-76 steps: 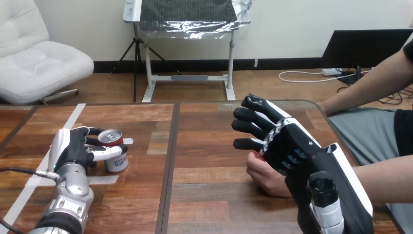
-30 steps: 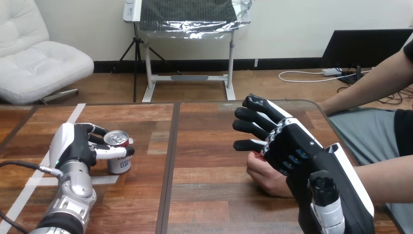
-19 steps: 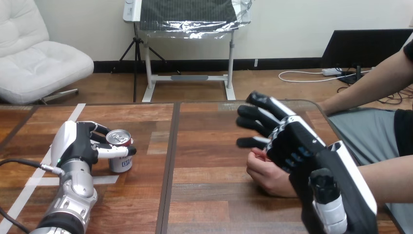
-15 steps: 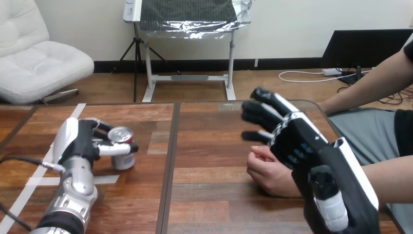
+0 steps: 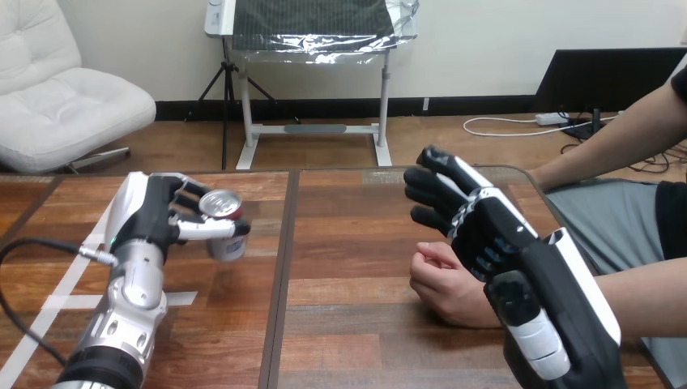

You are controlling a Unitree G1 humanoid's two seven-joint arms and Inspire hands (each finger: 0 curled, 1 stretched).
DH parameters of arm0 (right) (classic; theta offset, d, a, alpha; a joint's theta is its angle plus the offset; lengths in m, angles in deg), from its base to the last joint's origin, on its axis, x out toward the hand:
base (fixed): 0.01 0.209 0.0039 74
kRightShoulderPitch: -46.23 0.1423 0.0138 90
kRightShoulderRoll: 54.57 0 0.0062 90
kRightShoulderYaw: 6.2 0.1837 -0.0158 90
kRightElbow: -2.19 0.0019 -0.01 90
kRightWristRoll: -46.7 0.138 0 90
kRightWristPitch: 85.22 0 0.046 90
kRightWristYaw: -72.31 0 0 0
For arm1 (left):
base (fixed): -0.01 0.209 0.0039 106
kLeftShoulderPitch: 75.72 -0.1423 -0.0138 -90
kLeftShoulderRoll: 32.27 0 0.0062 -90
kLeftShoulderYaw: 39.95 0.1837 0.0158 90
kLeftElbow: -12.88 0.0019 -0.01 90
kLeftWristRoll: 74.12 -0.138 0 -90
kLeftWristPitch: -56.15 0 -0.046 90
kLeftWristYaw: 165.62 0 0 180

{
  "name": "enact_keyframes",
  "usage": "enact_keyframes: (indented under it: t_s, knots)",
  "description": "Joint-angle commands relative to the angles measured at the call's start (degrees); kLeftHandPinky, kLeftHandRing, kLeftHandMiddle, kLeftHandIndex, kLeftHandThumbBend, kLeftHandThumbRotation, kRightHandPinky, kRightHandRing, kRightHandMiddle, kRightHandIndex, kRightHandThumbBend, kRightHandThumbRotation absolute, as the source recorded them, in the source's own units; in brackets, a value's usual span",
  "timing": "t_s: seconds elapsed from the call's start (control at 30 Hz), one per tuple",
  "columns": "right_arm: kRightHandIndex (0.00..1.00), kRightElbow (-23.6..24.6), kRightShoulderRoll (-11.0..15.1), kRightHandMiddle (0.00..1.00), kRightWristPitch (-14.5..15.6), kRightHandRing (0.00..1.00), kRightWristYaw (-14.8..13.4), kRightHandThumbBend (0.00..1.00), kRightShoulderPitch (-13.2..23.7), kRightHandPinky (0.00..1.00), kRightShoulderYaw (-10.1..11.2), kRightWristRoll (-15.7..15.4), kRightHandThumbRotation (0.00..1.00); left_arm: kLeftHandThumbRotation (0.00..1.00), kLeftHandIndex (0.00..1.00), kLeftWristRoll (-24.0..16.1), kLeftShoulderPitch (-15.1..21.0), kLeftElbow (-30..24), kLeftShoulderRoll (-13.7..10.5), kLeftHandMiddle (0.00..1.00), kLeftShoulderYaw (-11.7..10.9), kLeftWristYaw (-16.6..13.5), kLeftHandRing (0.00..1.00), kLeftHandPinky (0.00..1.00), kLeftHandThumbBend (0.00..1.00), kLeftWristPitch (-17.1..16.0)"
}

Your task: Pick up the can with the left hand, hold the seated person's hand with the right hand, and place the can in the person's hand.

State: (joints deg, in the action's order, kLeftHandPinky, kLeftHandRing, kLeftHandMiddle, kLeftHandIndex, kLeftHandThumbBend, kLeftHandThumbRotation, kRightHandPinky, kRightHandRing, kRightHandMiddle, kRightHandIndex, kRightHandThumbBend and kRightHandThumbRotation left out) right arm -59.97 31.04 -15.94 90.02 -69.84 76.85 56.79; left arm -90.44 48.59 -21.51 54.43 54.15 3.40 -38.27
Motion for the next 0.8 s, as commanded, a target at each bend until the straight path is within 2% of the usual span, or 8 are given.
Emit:
enact_keyframes:
  t_s: [0.0, 0.33, 0.57, 0.77]
  knots:
    - [0.91, -3.0, -0.5, 0.89, -2.5, 0.89, -1.4, 0.99, 7.2, 0.88, 2.5, -2.9, 0.91, 0.00, 0.45, 1.4, 0.2, -17.4, -0.9, 0.41, -1.0, 3.4, 0.37, 0.33, 0.75, 2.8]
    - [0.91, -8.8, 0.4, 0.90, -4.8, 0.89, -2.0, 0.98, 12.0, 0.88, 5.1, -5.4, 0.90, 0.00, 0.44, 2.2, -2.8, -29.8, -1.1, 0.40, -1.8, 8.2, 0.35, 0.31, 0.76, 7.1]
    - [0.90, -11.3, 1.7, 0.91, -4.7, 0.91, -2.2, 0.94, 14.7, 0.88, 6.7, -6.4, 0.89, 0.00, 0.43, 1.9, -4.0, -35.8, -1.7, 0.39, -1.8, 11.7, 0.33, 0.29, 0.76, 10.0]
    - [0.90, -14.4, 3.8, 0.92, -5.5, 0.91, -2.4, 0.93, 17.5, 0.87, 8.4, -8.8, 0.89, 0.00, 0.43, 1.9, -4.7, -40.1, -2.3, 0.39, -1.7, 14.9, 0.34, 0.29, 0.76, 12.1]
